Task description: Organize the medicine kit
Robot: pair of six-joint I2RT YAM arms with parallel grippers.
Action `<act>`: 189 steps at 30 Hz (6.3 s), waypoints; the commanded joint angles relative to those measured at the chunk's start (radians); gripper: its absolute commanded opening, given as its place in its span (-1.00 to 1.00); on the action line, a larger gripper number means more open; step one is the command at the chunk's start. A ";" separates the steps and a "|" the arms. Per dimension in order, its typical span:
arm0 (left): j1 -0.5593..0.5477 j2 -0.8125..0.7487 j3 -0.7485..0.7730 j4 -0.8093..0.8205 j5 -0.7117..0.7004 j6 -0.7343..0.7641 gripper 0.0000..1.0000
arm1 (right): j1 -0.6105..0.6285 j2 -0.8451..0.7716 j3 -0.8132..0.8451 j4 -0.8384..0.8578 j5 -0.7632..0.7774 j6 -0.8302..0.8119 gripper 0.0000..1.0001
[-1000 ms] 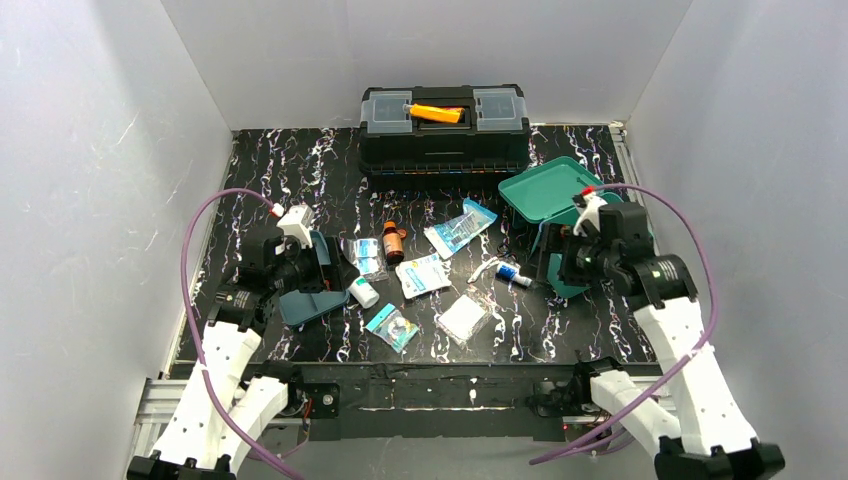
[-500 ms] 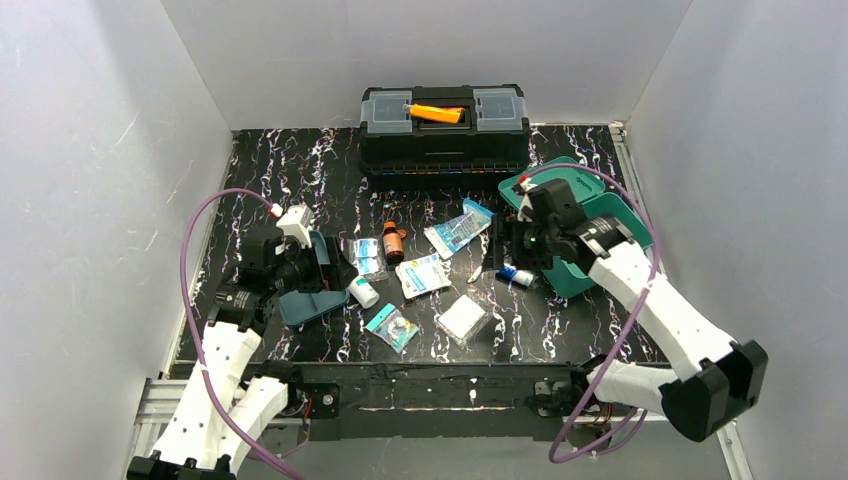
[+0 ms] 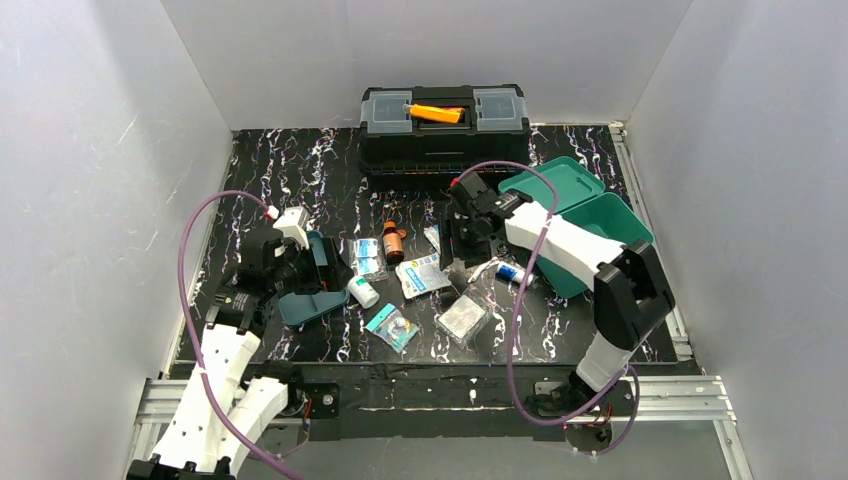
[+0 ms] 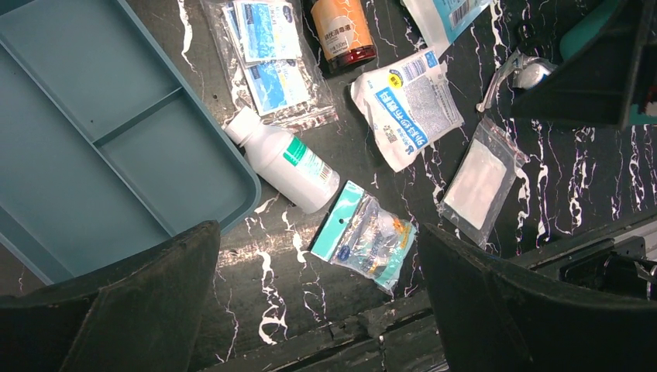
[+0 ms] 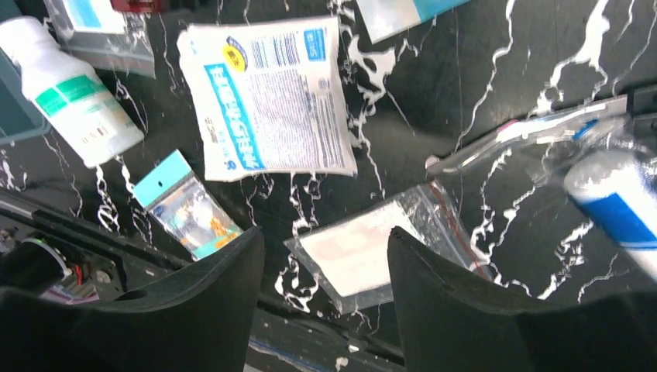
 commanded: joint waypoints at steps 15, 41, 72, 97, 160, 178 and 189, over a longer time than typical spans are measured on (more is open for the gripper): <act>0.001 0.001 0.009 -0.021 -0.041 -0.006 0.99 | 0.091 0.327 0.395 0.080 0.083 0.053 0.47; 0.001 -0.011 0.006 -0.024 -0.049 -0.016 0.99 | 0.162 0.582 0.623 0.042 0.238 0.086 0.44; 0.002 0.009 0.005 -0.021 -0.041 -0.018 0.99 | 0.187 0.635 0.680 0.084 0.265 -0.128 -0.56; 0.001 0.023 0.002 -0.021 -0.037 -0.016 0.99 | 0.214 -0.011 0.238 0.066 0.423 -0.227 -0.84; 0.001 0.010 0.000 -0.015 -0.024 -0.021 0.99 | -0.822 -0.183 -0.148 -0.047 0.268 0.451 -0.72; 0.001 0.030 0.000 -0.018 -0.028 -0.020 0.99 | -0.832 0.022 -0.104 0.026 0.242 0.477 -0.44; 0.002 0.036 0.000 -0.018 -0.028 -0.019 0.99 | -0.832 0.018 -0.087 0.035 0.257 0.447 0.09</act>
